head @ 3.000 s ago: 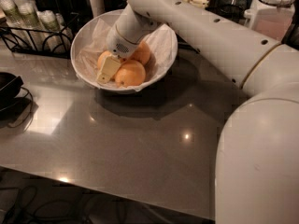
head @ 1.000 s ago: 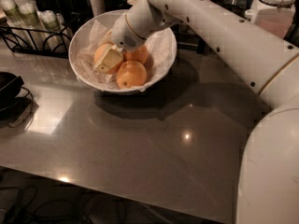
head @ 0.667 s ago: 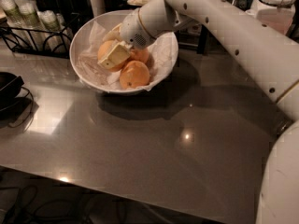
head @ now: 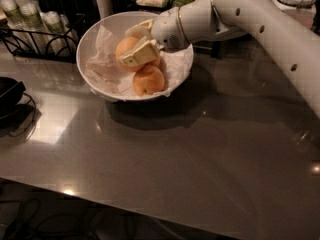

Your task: Pick orange from white bowl

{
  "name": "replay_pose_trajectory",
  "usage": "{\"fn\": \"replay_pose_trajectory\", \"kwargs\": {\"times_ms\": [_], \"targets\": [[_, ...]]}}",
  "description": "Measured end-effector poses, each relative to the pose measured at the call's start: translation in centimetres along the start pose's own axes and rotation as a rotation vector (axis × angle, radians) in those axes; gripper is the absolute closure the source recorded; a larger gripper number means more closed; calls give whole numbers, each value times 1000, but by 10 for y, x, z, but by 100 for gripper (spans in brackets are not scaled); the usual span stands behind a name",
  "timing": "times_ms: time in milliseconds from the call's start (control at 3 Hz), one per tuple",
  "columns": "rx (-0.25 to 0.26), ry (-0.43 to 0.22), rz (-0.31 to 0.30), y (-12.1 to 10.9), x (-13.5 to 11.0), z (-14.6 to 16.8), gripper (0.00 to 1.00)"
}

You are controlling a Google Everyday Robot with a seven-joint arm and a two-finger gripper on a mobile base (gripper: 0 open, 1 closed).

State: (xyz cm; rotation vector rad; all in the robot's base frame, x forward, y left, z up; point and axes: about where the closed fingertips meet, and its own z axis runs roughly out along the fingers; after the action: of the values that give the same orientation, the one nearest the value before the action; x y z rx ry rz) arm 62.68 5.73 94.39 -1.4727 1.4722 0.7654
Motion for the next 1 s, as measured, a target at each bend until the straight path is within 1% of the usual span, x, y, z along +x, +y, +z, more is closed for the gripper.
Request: {"fn": "replay_pose_trajectory", "kwargs": {"times_ms": [333,667,1000], "targets": [[39,-60,-26,2,-17,-32,100],[39,-60,-26,2,-17,-32,100],[39,-60,-26,2,-17,-32,81]]}}
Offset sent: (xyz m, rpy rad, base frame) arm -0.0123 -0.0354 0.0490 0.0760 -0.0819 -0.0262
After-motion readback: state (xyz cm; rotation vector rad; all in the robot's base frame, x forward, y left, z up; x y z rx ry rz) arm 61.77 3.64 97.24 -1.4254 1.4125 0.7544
